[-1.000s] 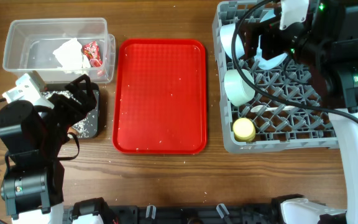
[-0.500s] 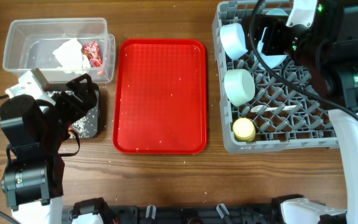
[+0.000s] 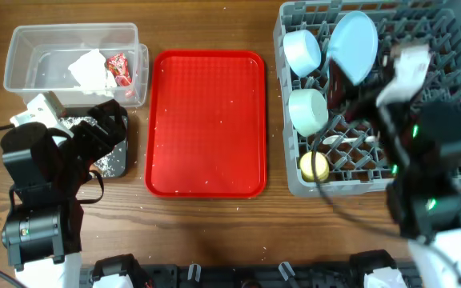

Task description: Sort waste into correct bins and load items into the dishwasher rack

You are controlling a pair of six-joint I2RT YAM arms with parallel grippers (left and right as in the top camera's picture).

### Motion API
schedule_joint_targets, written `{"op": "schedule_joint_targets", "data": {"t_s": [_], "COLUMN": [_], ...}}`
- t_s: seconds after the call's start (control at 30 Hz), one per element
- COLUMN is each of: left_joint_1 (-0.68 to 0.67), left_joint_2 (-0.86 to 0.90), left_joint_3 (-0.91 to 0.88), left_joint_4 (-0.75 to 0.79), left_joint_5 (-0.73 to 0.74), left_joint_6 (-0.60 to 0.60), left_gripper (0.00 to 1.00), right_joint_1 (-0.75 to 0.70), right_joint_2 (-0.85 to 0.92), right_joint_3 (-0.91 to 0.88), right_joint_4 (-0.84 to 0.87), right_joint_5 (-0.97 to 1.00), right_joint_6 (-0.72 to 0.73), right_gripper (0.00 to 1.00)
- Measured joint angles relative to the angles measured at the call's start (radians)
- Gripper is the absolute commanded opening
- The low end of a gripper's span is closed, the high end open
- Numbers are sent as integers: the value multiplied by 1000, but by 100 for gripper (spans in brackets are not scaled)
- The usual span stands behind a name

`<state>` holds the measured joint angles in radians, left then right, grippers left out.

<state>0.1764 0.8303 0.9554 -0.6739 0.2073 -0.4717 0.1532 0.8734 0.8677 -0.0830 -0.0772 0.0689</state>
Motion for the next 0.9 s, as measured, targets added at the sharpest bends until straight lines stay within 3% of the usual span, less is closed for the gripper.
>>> {"op": "schedule_joint_targets", "data": {"t_s": [0.13, 0.3, 0.5, 0.63, 0.9], "left_joint_1": [0, 0, 0, 0, 0], "left_joint_2": [3, 3, 3, 3, 3], "left_joint_3": [0, 0, 0, 0, 0], "left_joint_4": [-1, 0, 0, 0, 0], "left_joint_5": [0, 0, 0, 0, 0], "left_joint_6": [0, 0, 0, 0, 0], "left_gripper": [100, 100, 100, 100, 100], "right_joint_1": [-8, -55, -76, -76, -76], "right_joint_2": [-275, -565, -744, -821, -855], "right_joint_3": [-390, -703, -830, -860, -861], "right_joint_4": [135, 193, 193, 91, 90], "right_joint_5": [-5, -19, -27, -37, -46], "right_joint_6": [-4, -7, -11, -11, -11], "right_gripper": [100, 100, 100, 100, 100]}}
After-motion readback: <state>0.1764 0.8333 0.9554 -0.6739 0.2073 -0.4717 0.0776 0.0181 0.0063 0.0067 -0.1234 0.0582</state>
